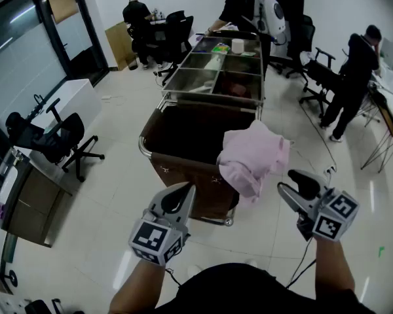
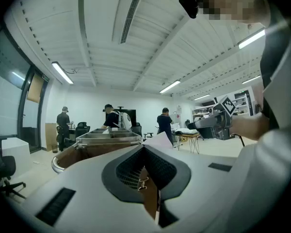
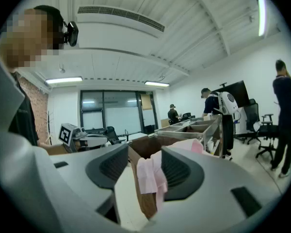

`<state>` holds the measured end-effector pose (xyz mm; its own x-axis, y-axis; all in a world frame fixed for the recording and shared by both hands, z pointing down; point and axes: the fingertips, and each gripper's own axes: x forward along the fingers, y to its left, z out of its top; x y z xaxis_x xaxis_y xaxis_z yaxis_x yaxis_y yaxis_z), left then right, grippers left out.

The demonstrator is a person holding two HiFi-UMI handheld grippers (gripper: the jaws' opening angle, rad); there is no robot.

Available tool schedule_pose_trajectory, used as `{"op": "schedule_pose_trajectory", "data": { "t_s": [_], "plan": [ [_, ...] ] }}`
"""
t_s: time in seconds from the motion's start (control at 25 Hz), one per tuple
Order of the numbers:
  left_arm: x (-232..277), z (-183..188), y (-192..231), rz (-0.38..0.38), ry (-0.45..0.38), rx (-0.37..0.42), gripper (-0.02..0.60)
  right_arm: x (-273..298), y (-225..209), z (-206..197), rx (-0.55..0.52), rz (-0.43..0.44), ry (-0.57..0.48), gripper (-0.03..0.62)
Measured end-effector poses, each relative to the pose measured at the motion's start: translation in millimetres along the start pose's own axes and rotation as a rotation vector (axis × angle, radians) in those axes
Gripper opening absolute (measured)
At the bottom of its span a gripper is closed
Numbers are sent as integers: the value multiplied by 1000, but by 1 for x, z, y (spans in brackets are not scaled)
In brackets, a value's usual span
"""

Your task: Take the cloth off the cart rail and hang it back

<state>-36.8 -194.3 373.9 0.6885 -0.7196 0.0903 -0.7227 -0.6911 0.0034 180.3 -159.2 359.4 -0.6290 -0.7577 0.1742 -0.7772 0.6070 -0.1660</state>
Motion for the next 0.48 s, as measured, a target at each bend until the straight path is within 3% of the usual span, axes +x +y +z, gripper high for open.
{"op": "schedule_pose_trajectory", "data": {
  "t_s": [0.12, 0.36, 0.48],
  "plan": [
    [8, 13, 9, 13, -10, 10, 0, 15, -13, 22, -96, -16, 51, 348],
    [28, 26, 18, -11, -10, 39, 0, 63, -43, 68, -365, -65, 166, 437],
    [37, 15, 26, 5, 16, 41, 0, 96, -58, 85, -452, -51, 223, 444]
  ]
}}
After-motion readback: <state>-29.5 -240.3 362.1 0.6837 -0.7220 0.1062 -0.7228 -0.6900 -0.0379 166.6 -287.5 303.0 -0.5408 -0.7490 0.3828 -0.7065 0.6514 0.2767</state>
